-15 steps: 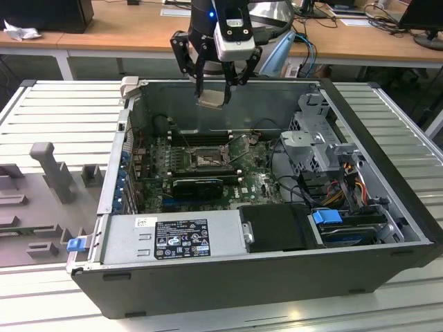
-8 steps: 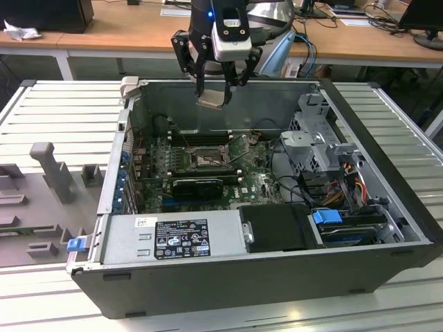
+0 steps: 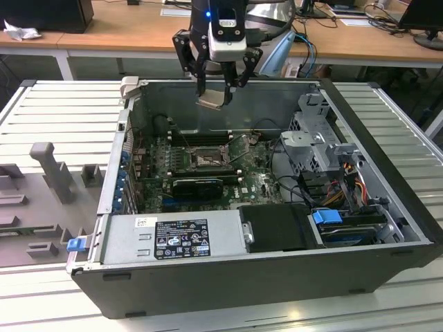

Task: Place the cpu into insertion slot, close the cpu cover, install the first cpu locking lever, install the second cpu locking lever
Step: 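Place the cpu into insertion slot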

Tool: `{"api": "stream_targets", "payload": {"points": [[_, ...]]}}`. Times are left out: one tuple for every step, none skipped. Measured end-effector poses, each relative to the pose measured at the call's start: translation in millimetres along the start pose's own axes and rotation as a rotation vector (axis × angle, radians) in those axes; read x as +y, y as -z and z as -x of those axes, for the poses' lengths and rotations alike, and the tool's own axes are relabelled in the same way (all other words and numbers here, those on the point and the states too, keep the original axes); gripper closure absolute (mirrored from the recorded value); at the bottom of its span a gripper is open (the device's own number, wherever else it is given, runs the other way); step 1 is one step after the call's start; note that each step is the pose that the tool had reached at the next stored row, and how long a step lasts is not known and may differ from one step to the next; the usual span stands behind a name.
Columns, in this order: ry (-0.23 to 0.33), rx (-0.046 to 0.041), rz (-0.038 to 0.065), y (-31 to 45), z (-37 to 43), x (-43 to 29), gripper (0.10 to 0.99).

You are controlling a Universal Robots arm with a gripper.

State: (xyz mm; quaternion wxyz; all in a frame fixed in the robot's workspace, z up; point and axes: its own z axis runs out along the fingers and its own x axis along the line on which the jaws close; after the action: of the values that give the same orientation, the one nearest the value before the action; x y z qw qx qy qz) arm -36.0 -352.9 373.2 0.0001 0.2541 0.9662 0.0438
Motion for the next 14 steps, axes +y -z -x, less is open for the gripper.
{"api": "stream_targets", "payload": {"points": [[-0.02, -0.0018, 0.0, -0.1, 0.0, 0.0, 0.557], [-0.037, -0.0031, 0.001, -0.2, 0.0, 0.0, 0.557], [-0.045, -0.0039, 0.001, -0.2, 0.0, 0.0, 0.557], [-0.053, -0.0046, 0.001, -0.2, 0.0, 0.0, 0.557], [-0.064, -0.0054, 0.001, -0.3, 0.0, 0.0, 0.557], [-0.075, -0.0064, 0.002, -0.3, 0.0, 0.0, 0.557], [-0.086, -0.0073, 0.002, -0.4, 0.0, 0.0, 0.557], [-0.095, -0.0081, 0.002, -0.4, 0.0, 0.0, 0.557], [-0.101, -0.0086, 0.002, -0.5, 0.0, 0.0, 0.557], [-0.117, -0.0099, 0.003, -0.5, 0.0, 0.0, 0.557], [-0.127, -0.0108, 0.003, -0.6, 0.0, 0.0, 0.557], [-0.14, -0.0119, 0.003, -0.7, 0.0, 0.0, 0.557], [-0.151, -0.0129, 0.003, -0.8, 0.0, -0.1, 0.557], [-0.16, -0.0136, 0.003, -0.8, 0.0, -0.1, 0.557]]}}
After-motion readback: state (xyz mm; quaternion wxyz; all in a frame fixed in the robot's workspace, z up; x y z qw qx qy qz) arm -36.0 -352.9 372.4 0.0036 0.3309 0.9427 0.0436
